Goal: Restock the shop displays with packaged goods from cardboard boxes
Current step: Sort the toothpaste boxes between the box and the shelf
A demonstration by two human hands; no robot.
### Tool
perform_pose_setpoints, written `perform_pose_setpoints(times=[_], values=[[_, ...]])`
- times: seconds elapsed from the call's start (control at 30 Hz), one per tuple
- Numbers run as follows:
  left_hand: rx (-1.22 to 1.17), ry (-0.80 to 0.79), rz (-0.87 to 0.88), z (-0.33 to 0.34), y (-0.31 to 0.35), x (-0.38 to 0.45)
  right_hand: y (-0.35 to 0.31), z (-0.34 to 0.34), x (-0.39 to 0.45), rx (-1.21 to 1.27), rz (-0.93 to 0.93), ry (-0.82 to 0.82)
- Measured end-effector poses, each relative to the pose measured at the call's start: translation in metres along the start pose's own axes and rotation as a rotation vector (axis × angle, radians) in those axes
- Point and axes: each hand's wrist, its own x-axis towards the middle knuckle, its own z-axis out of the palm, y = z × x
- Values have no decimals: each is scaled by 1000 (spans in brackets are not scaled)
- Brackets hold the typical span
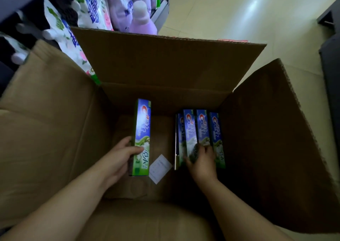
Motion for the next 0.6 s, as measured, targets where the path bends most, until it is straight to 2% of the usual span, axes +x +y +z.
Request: perform_pose_setpoints(times=[0.13,0.23,0.33,0.4,0.5,0.6], values=[[-71,-73,58,-10,13,-38,-7,13,5,-20,52,55],[-121,-124,47,-5,9,-45,-11,21,4,-137,99,72],[-163,-133,29,3,4,-38,-11,16,2,-165,158,-54],[-187,-134,28,4,1,-37,-15,8,-2,-88,185,-147],[-216,-132,21,0,0,-35,-28,-11,-14,145,191,-162],[-225,-123,19,-1,3,-33,-51,-44,-37,169,39,-131]])
